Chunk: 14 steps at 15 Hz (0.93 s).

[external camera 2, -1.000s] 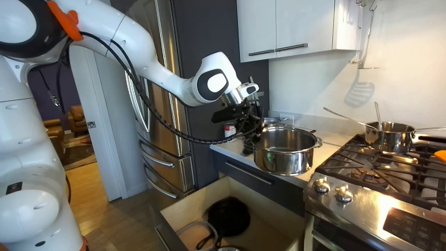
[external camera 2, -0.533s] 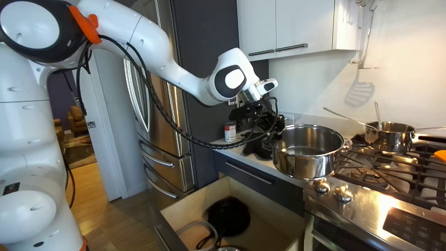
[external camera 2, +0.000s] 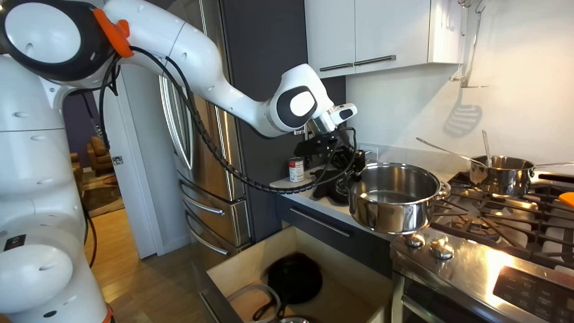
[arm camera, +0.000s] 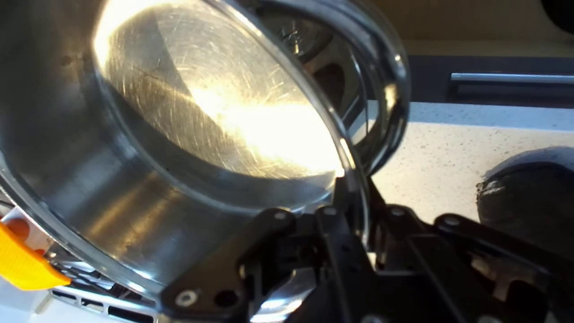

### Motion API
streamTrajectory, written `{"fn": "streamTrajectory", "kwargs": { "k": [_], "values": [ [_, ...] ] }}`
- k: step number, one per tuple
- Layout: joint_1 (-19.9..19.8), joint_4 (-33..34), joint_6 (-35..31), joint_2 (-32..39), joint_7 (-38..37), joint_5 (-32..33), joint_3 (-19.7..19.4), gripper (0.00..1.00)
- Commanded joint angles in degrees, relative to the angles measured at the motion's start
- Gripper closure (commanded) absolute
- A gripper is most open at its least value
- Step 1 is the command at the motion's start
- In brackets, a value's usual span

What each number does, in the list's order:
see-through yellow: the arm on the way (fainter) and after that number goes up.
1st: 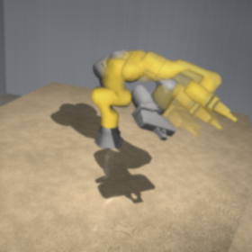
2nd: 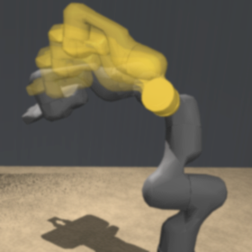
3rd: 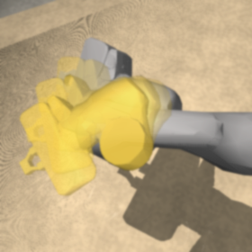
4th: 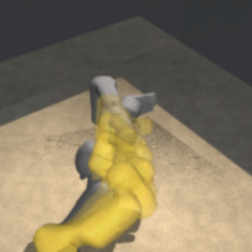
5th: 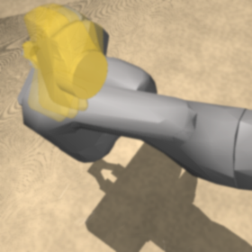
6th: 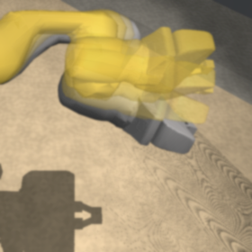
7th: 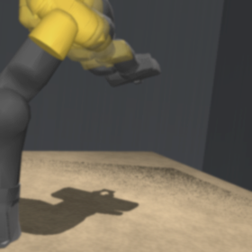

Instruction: Pick up the silver pot from the open drawer and place it on the bottom left cooker on the hob of the stove

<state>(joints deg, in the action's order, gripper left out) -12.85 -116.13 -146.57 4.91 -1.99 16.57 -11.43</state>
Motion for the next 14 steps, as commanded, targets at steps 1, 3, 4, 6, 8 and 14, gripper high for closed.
{"fn": "streamTrajectory", "kwargs": {
  "k": [1, 3, 4, 6, 8, 14],
  "values": [
    [-0.04, 4.40, 0.60, 4.04, 7.49, -3.30, 0.08, 0.98],
    [-0.75, 8.60, 0.73, 8.00, 12.64, -7.27, 0.67, 0.98],
    [-1.02, 11.19, 1.51, 9.70, 14.53, -8.25, 0.75, 0.98],
    [-1.65, 16.42, 2.50, 12.88, 17.53, -8.71, 0.79, 0.98],
    [-2.68, 21.90, 3.44, 15.97, 20.76, -8.98, 1.09, 0.98],
    [-10.10, 38.46, 11.83, 25.05, 36.12, -18.85, 5.72, 0.98]
  ]
}}
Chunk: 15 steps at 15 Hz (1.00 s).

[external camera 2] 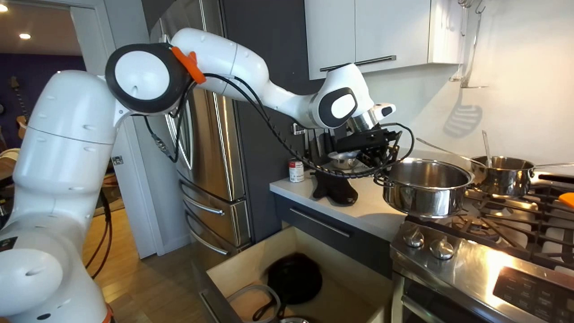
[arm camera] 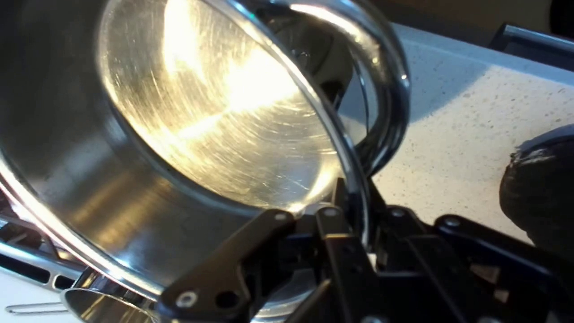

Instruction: Pick up the silver pot from the open drawer and place it on the bottom left cooker on the hob of the stove

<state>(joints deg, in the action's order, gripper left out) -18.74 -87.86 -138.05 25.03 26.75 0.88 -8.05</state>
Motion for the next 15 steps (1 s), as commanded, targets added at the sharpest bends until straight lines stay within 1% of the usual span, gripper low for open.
{"fn": "streamTrajectory", "kwargs": {
  "k": [1, 3, 5, 8, 11, 13, 15],
  "values": [
    [-5.34, 12.30, 3.75, 6.34, 8.74, -4.44, 2.89, 0.98],
    [-6.88, 15.85, 2.36, 9.15, 11.08, -4.61, 2.99, 0.98],
    [-8.88, 19.49, 2.14, 12.00, 13.85, -5.88, 3.98, 0.98],
    [-11.24, 25.33, 3.04, 16.43, 18.89, -6.81, 5.71, 0.98],
    [-12.57, 31.40, 4.00, 20.78, 23.38, -6.89, 7.06, 0.98],
    [-13.49, 36.30, 5.76, 24.12, 25.71, -7.26, 8.25, 0.98],
    [-13.80, 40.49, 7.72, 26.76, 27.01, -6.86, 8.65, 0.98]
  ]
}}
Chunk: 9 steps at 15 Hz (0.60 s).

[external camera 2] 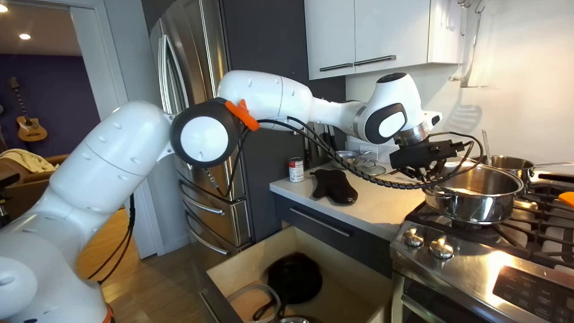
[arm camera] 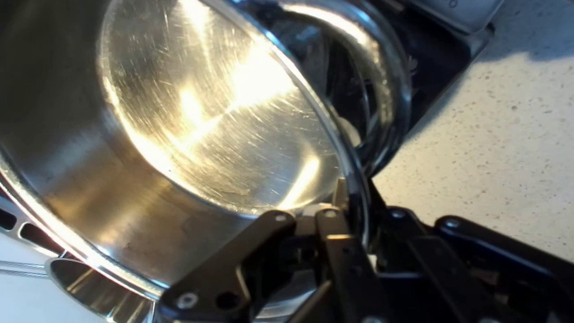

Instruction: Pick up the silver pot from the open drawer and place it on the bottom left cooker on the hob of the stove

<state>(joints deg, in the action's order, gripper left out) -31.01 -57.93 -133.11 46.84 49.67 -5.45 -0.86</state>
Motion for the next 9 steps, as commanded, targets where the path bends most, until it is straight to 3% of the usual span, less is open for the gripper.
{"fn": "streamTrajectory", "kwargs": {
  "k": [1, 9],
  "values": [
    [-1.59, 12.47, 3.98, 6.14, 4.56, -0.25, 1.44, 0.98],
    [-1.65, 22.49, 7.00, 12.74, 7.16, 0.76, 0.58, 0.98]
  ]
}}
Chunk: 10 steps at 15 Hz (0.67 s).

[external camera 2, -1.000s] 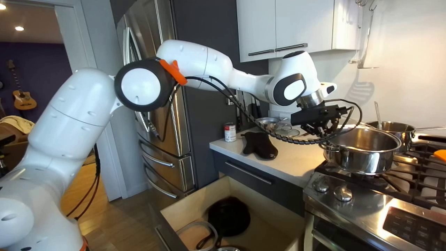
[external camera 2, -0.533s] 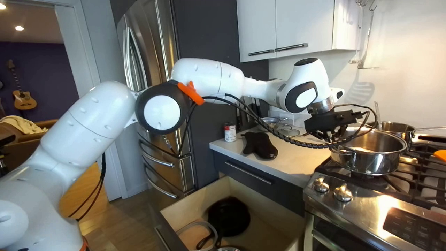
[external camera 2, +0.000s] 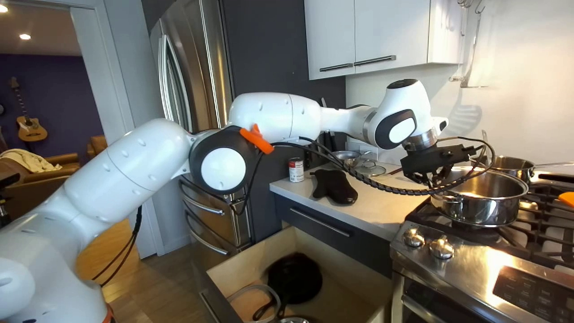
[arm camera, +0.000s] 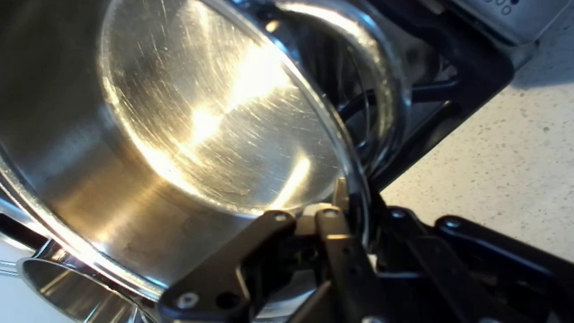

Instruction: Pick up the silver pot from the open drawer and place it on the bottom left cooker on the hob of the stove

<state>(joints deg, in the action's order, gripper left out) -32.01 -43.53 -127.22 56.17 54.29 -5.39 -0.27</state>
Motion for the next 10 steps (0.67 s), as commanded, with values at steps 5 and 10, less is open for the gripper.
{"fn": "streamTrajectory", "kwargs": {
  "k": [5, 10],
  "values": [
    [-0.94, 10.97, 1.37, 5.49, 3.14, 0.65, -0.17, 0.78],
    [-0.92, 13.32, 0.48, 5.77, 4.14, 0.47, -0.08, 0.43]
  ]
}}
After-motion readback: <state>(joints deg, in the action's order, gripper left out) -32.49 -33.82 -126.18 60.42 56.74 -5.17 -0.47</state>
